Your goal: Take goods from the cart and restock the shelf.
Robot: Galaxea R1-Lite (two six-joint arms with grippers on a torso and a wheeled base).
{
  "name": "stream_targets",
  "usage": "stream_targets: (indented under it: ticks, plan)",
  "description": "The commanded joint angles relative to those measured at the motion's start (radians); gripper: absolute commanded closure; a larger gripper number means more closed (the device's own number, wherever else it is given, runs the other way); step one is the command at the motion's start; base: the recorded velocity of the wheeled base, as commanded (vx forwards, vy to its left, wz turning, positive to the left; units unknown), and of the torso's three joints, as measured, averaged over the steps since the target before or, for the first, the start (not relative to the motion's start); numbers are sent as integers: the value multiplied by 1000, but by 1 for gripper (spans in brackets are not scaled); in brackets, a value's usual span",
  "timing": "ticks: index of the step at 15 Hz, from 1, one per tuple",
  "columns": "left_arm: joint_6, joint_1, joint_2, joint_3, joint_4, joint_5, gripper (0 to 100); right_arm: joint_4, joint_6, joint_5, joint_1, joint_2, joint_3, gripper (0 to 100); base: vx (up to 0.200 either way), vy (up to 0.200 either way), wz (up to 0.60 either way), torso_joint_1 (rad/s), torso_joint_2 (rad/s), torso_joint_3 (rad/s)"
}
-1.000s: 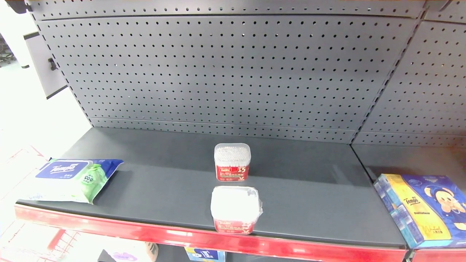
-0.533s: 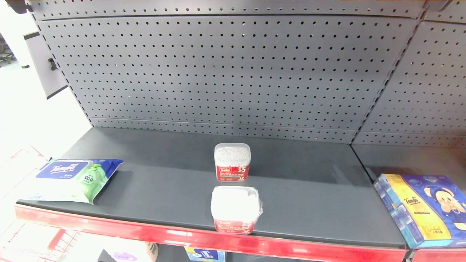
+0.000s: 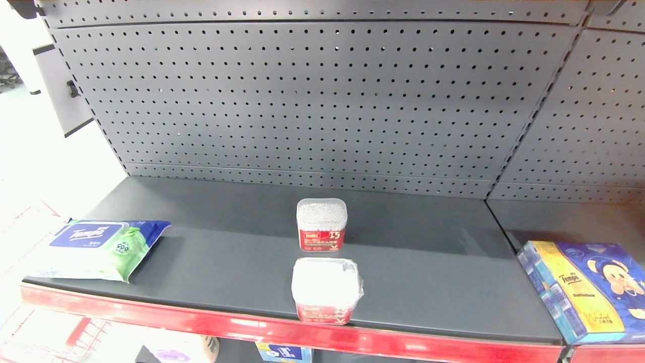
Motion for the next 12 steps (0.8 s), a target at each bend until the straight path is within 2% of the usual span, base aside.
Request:
stream_targets:
  ticks: [1, 2, 4, 6, 12]
  plan:
    - [-2, -61, -14, 0, 0, -1, 0, -1, 13, 6, 92, 2, -1, 0, 0, 0, 0, 0, 0, 0]
    - [-2, -61, -17, 0, -2, -1, 0, -3, 21, 6, 130, -28, 0, 0, 0, 0, 0, 0, 0, 0]
    - [-2, -21, -83, 2, -2, 7, 0, -4, 19, 3, 123, -93, 0, 0, 0, 0, 0, 0, 0, 0]
    - [-2, -21, -83, 2, -2, 42, 0, -4, 22, -6, 123, -93, 0, 0, 0, 0, 0, 0, 0, 0]
    - [-2, -21, -83, 2, -2, 42, 0, -4, 21, -12, 123, -93, 2, 0, 0, 0, 0, 0, 0, 0]
